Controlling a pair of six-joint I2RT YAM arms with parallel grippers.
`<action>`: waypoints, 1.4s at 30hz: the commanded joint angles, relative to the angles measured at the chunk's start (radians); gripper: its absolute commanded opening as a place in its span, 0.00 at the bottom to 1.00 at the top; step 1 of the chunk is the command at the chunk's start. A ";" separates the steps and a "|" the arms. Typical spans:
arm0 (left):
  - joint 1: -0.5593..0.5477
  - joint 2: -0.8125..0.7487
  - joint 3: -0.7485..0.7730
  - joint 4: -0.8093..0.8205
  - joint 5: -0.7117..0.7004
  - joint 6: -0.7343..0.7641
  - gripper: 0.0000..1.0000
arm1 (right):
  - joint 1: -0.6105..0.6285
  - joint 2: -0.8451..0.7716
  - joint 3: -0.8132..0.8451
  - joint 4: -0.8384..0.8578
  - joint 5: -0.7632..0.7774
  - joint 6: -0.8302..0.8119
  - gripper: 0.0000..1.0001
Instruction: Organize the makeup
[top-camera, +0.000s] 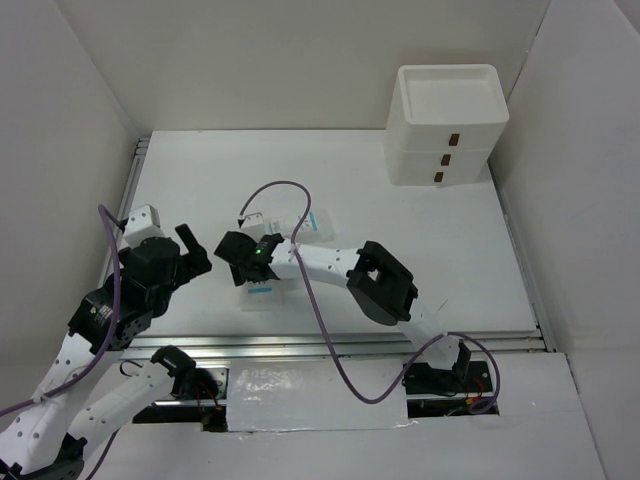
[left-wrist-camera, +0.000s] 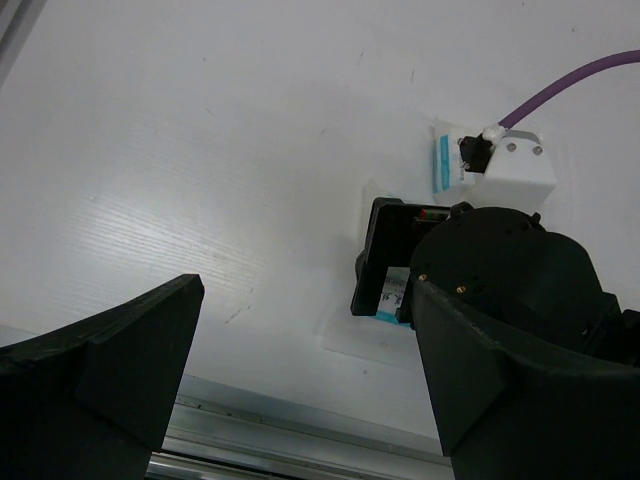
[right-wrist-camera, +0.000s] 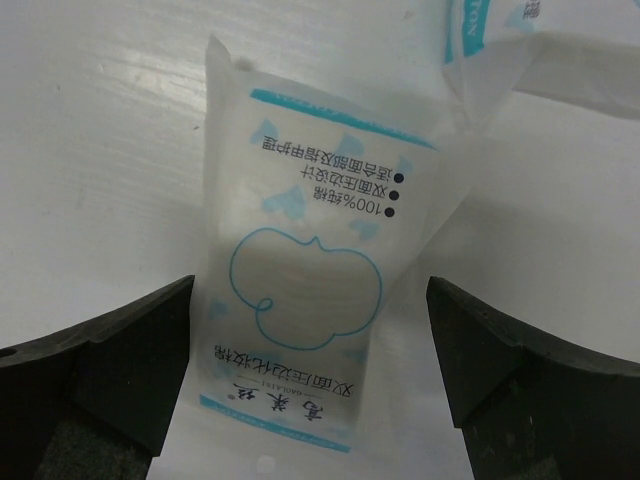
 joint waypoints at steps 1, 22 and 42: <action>0.004 -0.009 0.000 0.040 0.005 0.022 0.99 | 0.002 0.006 -0.031 0.005 -0.049 -0.003 1.00; 0.004 -0.028 -0.003 0.040 0.005 0.025 1.00 | -0.306 -0.607 -0.099 0.203 -0.179 -0.336 0.59; 0.000 -0.035 -0.009 0.062 0.037 0.048 1.00 | -1.173 -0.158 0.561 0.447 -0.410 -0.308 0.62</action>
